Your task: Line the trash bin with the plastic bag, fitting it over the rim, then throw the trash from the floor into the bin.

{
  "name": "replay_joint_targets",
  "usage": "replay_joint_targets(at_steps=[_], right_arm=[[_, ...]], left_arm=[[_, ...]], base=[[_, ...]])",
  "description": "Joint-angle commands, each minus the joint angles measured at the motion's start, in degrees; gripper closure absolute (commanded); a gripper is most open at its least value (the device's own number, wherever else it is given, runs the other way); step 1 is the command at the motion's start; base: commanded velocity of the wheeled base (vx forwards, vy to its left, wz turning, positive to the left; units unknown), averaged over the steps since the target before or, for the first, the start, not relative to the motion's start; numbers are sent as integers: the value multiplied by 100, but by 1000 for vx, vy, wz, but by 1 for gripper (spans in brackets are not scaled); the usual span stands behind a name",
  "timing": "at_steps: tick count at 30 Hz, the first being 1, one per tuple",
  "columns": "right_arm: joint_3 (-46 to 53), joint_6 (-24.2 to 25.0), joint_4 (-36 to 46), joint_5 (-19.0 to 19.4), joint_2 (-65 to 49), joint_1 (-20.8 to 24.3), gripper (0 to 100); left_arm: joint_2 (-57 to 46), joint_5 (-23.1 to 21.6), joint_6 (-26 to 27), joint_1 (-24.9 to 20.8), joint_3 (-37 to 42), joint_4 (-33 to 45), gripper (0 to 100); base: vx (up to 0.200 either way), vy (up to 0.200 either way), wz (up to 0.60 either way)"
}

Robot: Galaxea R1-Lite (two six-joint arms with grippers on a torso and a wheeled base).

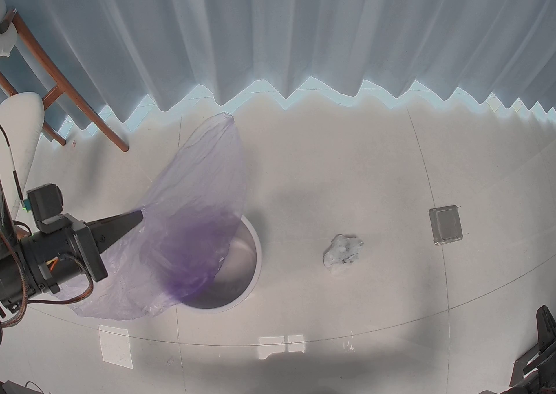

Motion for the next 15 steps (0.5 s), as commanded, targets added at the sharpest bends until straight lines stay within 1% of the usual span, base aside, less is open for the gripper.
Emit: replay_joint_targets(at_steps=[1,11,15], right_arm=[[101,-2,0,0,-101,-1,100],[101,-2,0,0,-101,-1,100],[101,-2,0,0,-101,-1,100]], left_arm=[[321,-2,-14,-9,134,-34,100],[549,-37,-23,-9,195,-69,100],[813,-28,-58,9,274,-430,100]], base=[[0,0,0],[0,0,0],[0,0,0]])
